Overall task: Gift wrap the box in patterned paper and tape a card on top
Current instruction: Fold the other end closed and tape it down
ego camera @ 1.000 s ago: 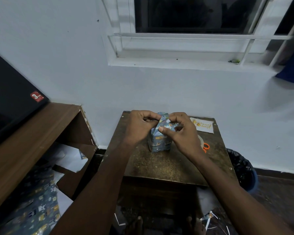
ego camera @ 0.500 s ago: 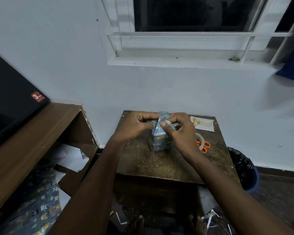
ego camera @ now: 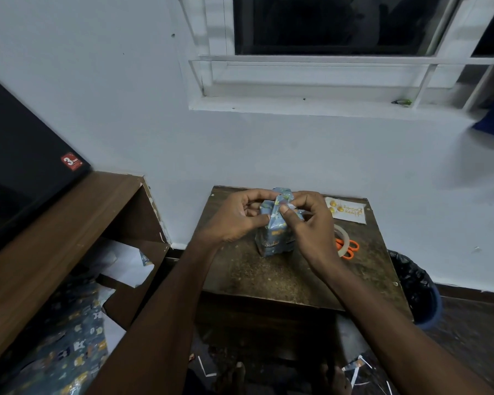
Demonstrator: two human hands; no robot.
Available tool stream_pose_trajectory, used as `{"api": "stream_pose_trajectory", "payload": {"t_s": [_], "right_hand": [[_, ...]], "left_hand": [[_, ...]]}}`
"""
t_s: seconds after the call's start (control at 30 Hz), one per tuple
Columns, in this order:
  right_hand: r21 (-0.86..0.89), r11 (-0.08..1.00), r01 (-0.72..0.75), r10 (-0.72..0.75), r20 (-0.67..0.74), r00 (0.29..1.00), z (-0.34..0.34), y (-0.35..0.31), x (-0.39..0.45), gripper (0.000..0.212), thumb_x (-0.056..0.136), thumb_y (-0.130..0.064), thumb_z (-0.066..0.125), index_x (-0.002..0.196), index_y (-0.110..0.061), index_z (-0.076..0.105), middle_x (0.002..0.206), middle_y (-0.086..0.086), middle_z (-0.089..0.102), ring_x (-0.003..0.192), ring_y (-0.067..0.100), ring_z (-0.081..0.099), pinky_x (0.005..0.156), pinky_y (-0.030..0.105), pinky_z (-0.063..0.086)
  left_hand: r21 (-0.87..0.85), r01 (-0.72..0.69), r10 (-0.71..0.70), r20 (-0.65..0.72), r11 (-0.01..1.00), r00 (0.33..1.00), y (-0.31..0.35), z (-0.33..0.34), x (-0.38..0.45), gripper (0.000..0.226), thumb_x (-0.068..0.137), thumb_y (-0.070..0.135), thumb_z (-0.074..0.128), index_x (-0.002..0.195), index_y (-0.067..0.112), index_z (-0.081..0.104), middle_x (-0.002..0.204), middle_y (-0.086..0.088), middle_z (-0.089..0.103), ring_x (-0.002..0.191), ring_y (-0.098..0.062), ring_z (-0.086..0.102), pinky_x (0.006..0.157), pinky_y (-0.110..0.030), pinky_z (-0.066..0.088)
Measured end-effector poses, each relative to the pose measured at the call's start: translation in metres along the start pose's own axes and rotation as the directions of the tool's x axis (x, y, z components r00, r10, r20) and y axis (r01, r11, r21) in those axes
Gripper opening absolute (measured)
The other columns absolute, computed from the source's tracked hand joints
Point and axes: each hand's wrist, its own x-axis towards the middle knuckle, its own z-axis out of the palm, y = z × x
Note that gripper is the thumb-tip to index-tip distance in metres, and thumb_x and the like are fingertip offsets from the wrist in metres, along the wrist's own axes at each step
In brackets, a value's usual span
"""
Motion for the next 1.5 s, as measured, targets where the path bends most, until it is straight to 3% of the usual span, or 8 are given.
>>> {"api": "stream_pose_trajectory", "payload": {"t_s": [0.2, 0.3, 0.4, 0.53, 0.77, 0.9, 1.2, 1.5], "right_hand": [[0.012, 1.0, -0.01, 0.01, 0.004, 1.0, -0.002, -0.001, 0.002, 0.016, 0.09, -0.014, 0.08, 0.084, -0.016, 0.066, 0.103, -0.001, 0.063, 0.1, 0.01, 0.061, 0.084, 0.031, 0.048], [0.081, 0.994, -0.069, 0.069, -0.005, 0.998, -0.003, -0.002, 0.001, 0.023, 0.085, -0.024, 0.085, 0.082, -0.016, 0.064, 0.1, -0.004, 0.065, 0.099, 0.015, 0.064, 0.084, 0.037, 0.051], [0.196, 0.961, -0.195, 0.193, 0.028, 0.981, -0.003, -0.003, 0.004, 0.036, 0.078, -0.029, 0.089, 0.087, -0.016, 0.057, 0.1, 0.0, 0.066, 0.098, 0.021, 0.066, 0.084, 0.049, 0.057], [0.389, 0.851, -0.354, 0.344, 0.098, 0.934, -0.002, -0.011, 0.01, 0.047, 0.08, -0.002, 0.087, 0.119, -0.012, 0.062, 0.104, 0.002, 0.065, 0.093, 0.01, 0.064, 0.077, 0.025, 0.057], [0.484, 0.705, -0.518, 0.404, 0.326, 0.855, -0.007, -0.012, 0.013, 0.028, 0.09, 0.002, 0.072, 0.118, 0.003, 0.069, 0.111, 0.018, 0.077, 0.097, 0.03, 0.076, 0.075, 0.034, 0.062], [0.488, 0.719, -0.495, 0.405, 0.285, 0.869, -0.008, -0.01, 0.015, 0.022, 0.086, 0.009, 0.073, 0.107, 0.008, 0.067, 0.105, 0.02, 0.076, 0.09, 0.025, 0.075, 0.071, 0.03, 0.061], [0.462, 0.805, -0.372, 0.291, 0.24, 0.926, -0.011, -0.005, 0.01, 0.019, 0.085, 0.023, 0.058, 0.095, 0.01, 0.067, 0.093, 0.009, 0.078, 0.087, 0.016, 0.076, 0.071, 0.023, 0.059], [0.084, 0.994, 0.065, -0.067, 0.019, 0.998, -0.017, 0.007, 0.006, 0.019, 0.083, 0.001, 0.083, 0.082, -0.017, 0.077, 0.099, -0.003, 0.078, 0.1, 0.015, 0.074, 0.08, 0.035, 0.06]], "left_hand": [[0.023, 0.019, -0.016, -0.119, 1.0, 0.993, 0.006, 0.012, -0.003, 0.026, 0.1, 0.0, 0.064, 0.124, 0.004, 0.074, 0.098, 0.004, 0.078, 0.083, 0.001, 0.072, 0.075, -0.014, 0.054], [0.017, 0.009, -0.006, -0.153, 1.0, 0.988, 0.006, 0.017, 0.0, 0.02, 0.099, 0.015, 0.073, 0.118, 0.012, 0.078, 0.092, -0.011, 0.076, 0.077, -0.017, 0.063, 0.075, -0.022, 0.053], [-0.004, 0.0, -0.001, -0.157, 1.0, 0.988, 0.007, 0.019, 0.003, 0.027, 0.092, 0.012, 0.08, 0.119, 0.014, 0.077, 0.098, -0.01, 0.078, 0.079, -0.015, 0.064, 0.079, -0.033, 0.059], [-0.058, 0.023, -0.032, -0.161, 0.998, 0.986, 0.007, 0.017, 0.005, 0.043, 0.092, 0.003, 0.079, 0.131, 0.011, 0.064, 0.108, -0.011, 0.079, 0.086, -0.014, 0.072, 0.081, -0.033, 0.063], [-0.093, 0.035, -0.047, -0.125, 0.995, 0.991, 0.008, 0.016, 0.008, 0.048, 0.09, -0.002, 0.078, 0.135, 0.012, 0.067, 0.111, -0.01, 0.079, 0.097, -0.021, 0.076, 0.084, -0.035, 0.063], [-0.067, -0.001, -0.006, -0.106, 0.998, 0.994, 0.011, 0.018, 0.008, 0.053, 0.089, -0.009, 0.076, 0.137, 0.01, 0.067, 0.108, -0.01, 0.08, 0.102, -0.024, 0.077, 0.085, -0.029, 0.062], [0.138, -0.103, 0.122, -0.138, 0.985, 0.983, 0.026, 0.019, -0.002, 0.04, 0.083, -0.021, 0.069, 0.115, 0.001, 0.077, 0.103, -0.001, 0.079, 0.091, 0.004, 0.073, 0.077, -0.01, 0.053], [0.287, -0.163, 0.212, -0.15, 0.944, 0.966, 0.025, 0.017, -0.002, 0.032, 0.086, -0.009, 0.076, 0.113, 0.008, 0.081, 0.106, 0.003, 0.079, 0.094, 0.003, 0.072, 0.08, -0.008, 0.052]]}}
